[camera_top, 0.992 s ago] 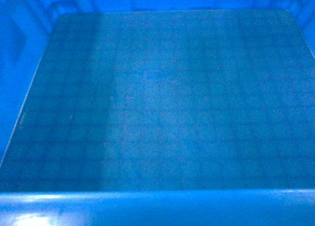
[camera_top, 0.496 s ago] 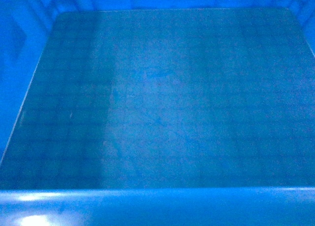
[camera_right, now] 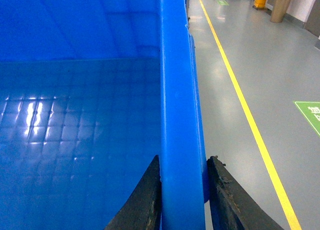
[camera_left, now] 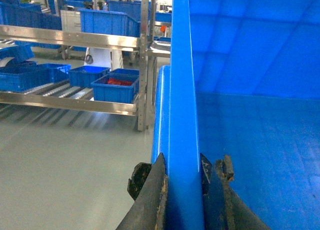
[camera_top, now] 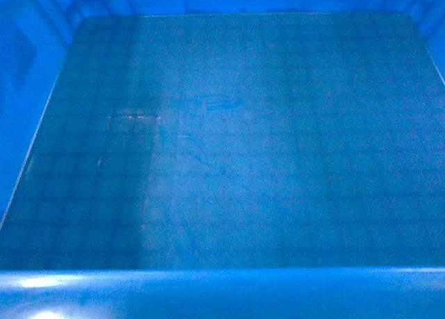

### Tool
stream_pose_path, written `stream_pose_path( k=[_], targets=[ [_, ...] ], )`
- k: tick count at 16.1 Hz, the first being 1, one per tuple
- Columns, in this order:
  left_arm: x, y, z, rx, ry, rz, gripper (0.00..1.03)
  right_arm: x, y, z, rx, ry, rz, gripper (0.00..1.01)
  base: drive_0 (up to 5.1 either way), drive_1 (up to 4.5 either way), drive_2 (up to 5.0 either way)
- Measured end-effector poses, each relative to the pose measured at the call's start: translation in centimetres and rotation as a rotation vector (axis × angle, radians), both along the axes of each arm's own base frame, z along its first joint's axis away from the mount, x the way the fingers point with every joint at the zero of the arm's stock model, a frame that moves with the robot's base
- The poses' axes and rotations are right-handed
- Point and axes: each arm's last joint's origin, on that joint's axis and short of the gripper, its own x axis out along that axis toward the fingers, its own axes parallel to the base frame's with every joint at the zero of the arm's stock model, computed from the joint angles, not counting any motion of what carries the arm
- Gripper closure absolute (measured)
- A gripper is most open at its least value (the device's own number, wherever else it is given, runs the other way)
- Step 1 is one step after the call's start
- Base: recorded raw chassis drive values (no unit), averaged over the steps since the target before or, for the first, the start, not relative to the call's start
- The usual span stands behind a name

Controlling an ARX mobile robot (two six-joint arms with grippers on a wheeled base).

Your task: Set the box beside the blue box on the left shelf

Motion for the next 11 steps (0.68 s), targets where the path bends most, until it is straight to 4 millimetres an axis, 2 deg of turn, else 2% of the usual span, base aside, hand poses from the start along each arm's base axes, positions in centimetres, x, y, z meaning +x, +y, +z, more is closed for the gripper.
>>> stream_pose_path(
  k=[2, 4, 11],
  targets=[
    [0.0, 0.0, 0.01, -0.001, -0.001, -0.001, 0.93, 0.0, -0.01, 0.02, 0.001, -0.002, -0.001, 0.81, 0.0, 3.94, -3.9],
    [0.05, -0.03, -0.09, 0.001, 0.007, -0.001, 0.93, 0.0, -0.02, 0.0, -0.001, 0.0, -0.004, 0.81, -2.6, 5.11, -2.2],
    [-0.01, 0.0, 0.02, -0.003, -0.001, 0.0, 0.93, 0.0, 0.0, 0.03, 0.001, -0.003, 0.0, 0.81, 0.0, 3.85, -3.9]
  ],
)
